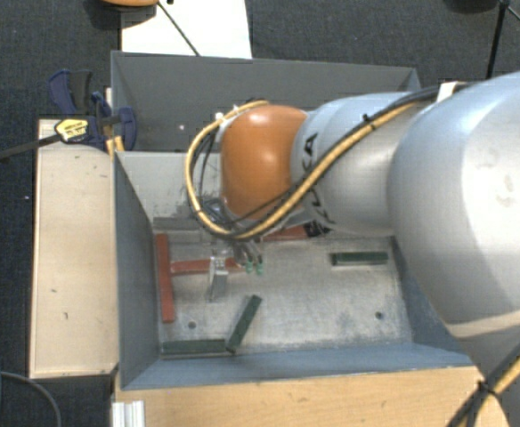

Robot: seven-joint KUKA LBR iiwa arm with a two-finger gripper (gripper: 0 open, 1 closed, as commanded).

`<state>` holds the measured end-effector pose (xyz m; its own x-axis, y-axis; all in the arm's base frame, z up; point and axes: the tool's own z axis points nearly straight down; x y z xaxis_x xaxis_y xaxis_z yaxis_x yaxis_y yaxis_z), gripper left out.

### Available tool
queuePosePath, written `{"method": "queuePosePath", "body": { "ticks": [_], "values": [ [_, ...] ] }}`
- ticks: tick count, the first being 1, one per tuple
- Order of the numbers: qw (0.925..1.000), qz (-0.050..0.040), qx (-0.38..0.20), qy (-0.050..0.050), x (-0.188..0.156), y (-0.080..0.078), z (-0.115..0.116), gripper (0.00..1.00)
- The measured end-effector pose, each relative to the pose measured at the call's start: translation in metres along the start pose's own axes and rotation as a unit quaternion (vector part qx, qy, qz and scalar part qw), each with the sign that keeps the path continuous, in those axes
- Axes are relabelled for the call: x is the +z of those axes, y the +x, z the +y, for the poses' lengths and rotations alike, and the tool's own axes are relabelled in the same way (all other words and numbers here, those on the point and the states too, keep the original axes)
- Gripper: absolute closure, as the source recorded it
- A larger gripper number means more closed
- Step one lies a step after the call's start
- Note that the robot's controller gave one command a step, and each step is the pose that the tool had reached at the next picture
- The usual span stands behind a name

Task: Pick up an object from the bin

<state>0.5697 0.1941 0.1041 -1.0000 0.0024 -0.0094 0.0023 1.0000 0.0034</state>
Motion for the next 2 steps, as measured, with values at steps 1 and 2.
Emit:
{"method": "queuePosePath", "body": {
  "ticks": [1, 2],
  "values": [
    [0.9993, 0.0049, -0.037, 0.001, 0.0336, 0.0028, 0.0039, 1.00],
    [0.9993, 0.0050, -0.036, 0.001, 0.0336, 0.0028, 0.0038, 1.00]
  ]
}}
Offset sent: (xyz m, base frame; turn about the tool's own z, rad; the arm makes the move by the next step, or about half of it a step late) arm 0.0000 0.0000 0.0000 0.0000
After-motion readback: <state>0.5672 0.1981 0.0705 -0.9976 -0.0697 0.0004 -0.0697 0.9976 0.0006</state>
